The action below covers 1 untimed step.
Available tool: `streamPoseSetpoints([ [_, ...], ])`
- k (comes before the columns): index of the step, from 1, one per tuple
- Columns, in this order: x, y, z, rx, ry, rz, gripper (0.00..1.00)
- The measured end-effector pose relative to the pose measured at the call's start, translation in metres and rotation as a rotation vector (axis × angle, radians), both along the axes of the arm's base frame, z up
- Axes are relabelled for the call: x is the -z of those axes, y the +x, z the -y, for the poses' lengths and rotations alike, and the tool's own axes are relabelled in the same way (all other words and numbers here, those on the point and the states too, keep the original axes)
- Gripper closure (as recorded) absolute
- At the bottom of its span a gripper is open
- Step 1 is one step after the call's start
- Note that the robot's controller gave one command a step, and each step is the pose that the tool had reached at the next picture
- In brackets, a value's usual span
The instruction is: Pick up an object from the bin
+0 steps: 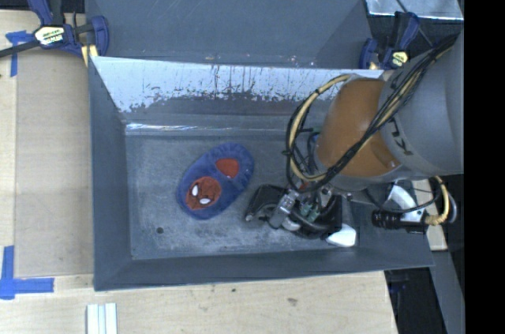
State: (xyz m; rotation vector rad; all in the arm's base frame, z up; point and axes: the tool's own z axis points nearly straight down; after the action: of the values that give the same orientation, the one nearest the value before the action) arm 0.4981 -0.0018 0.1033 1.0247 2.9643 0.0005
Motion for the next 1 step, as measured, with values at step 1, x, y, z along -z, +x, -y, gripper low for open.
streamPoseSetpoints([
  [1,0.034,-0.0007,-0.0056,0.128,0.001,-0.006,0.0],
])
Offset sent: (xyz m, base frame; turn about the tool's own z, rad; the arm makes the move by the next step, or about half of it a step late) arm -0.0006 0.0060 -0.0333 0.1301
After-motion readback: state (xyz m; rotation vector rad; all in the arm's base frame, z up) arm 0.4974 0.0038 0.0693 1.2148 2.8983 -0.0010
